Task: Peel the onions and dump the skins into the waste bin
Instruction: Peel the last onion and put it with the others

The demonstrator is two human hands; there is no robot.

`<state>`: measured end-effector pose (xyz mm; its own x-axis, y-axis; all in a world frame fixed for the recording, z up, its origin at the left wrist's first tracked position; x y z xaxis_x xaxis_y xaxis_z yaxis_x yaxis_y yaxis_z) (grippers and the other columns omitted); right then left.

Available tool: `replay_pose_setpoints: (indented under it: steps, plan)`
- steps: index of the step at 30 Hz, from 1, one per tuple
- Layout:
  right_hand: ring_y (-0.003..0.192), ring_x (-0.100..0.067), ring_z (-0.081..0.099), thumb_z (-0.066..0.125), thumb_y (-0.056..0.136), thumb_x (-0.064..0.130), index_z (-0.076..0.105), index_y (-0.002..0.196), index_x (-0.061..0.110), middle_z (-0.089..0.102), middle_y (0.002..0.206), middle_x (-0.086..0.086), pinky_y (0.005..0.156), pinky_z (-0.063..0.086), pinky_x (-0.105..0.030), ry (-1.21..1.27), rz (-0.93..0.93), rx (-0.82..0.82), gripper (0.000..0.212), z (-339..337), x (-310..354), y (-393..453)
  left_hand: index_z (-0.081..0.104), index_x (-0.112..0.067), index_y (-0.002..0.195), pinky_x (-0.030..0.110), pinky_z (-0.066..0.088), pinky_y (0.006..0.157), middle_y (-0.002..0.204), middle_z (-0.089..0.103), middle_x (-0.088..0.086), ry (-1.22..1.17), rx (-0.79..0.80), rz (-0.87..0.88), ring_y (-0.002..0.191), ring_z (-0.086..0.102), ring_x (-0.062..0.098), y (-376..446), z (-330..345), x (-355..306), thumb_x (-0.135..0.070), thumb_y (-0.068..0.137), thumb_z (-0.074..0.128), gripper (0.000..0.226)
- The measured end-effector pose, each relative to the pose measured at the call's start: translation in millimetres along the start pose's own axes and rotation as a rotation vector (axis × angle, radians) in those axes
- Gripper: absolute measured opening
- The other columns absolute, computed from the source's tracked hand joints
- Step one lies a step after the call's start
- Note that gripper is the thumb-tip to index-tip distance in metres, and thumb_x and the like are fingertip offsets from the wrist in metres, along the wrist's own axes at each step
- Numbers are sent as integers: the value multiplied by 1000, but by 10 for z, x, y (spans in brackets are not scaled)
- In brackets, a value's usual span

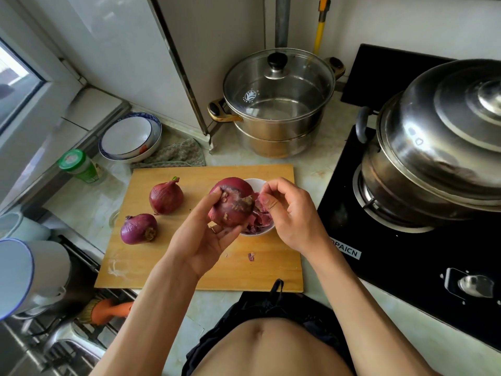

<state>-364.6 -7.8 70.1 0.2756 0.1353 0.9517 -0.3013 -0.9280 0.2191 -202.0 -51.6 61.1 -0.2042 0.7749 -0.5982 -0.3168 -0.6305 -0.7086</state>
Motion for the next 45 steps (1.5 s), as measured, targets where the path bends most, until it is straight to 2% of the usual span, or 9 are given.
replay_pose_setpoints:
  steps: [5, 10, 13, 16, 20, 26, 34, 39, 45]
  plan:
    - [72, -3, 57, 62, 97, 18, 61, 88, 15, 60, 79, 13, 65, 46, -17, -55, 52, -37, 9, -60, -79, 11, 62, -2, 133, 29, 63, 58, 113, 70, 24, -23, -38, 8, 77, 77, 26, 58, -87, -23, -36, 83, 76, 62]
    - [86, -14, 61, 67, 93, 16, 70, 92, 8, 68, 92, 1, 77, 50, -26, -336, 142, -29, 8, -16, -298, 50, 63, -4, 126, 31, 65, 64, 88, 77, 17, -27, -53, 45, 75, 77, 27, 74, -106, -10, -31, 91, 71, 45]
    - [87, -16, 61, 68, 93, 15, 76, 96, 8, 70, 95, -3, 79, 51, -30, -413, 142, -27, 11, 19, -343, 64, 64, -5, 126, 30, 64, 65, 99, 74, 18, -25, -54, 49, 77, 77, 26, 80, -128, 17, -31, 91, 71, 44]
    - [82, -16, 62, 67, 94, 15, 79, 99, 9, 71, 93, -4, 73, 47, -25, -430, 127, -35, 14, 20, -357, 82, 66, -6, 120, 30, 65, 68, 103, 72, 20, -10, -51, 56, 77, 77, 25, 84, -145, 36, -30, 92, 70, 37]
    - [70, -3, 56, 74, 88, 15, 79, 93, 12, 68, 87, 4, 65, 40, -5, -425, 131, -63, 8, 2, -354, 83, 67, -7, 117, 32, 63, 77, 96, 77, 18, -30, -54, 74, 80, 77, 25, 82, -215, 31, -29, 94, 68, 33]
    - [69, -6, 59, 73, 86, 12, 71, 81, 11, 66, 74, 7, 62, 44, -10, -337, 125, -131, 5, -39, -317, -160, 61, -7, 133, 29, 63, 65, 122, 68, 22, -123, -63, 83, 94, 74, 30, -12, -316, 109, -33, 83, 71, 58]
    - [69, -2, 56, 76, 86, 19, 77, 97, 12, 67, 92, 4, 68, 48, -22, -480, 225, 166, 13, 270, -521, -584, 60, -8, 130, 28, 64, 67, 114, 71, 21, -162, -83, 45, 88, 76, 30, -317, -692, 338, -35, 79, 70, 58]
    - [110, -17, 54, 62, 96, 29, 66, 121, 14, 55, 121, 1, 90, 48, -33, -690, 302, 363, 29, 553, -624, -761, 61, -9, 128, 28, 64, 69, 107, 76, 19, -148, -102, 18, 91, 76, 31, -453, -894, 375, -36, 78, 72, 58]
    - [112, -24, 50, 60, 97, 19, 66, 119, 6, 53, 116, -5, 95, 47, -38, -825, 139, 351, 26, 655, -657, -875, 62, -9, 128, 29, 64, 69, 107, 74, 19, -156, -90, 6, 90, 76, 31, -554, -1019, 406, -34, 88, 68, 48]
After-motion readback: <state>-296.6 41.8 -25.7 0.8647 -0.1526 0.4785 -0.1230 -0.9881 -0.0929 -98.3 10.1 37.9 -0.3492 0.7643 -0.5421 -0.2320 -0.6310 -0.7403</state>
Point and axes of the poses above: each hand's wrist, its own y-axis towards the middle knuckle, its own z-axis out of the palm, x = y × z, the point moved 5 cm from there along y, towards the middle knuckle
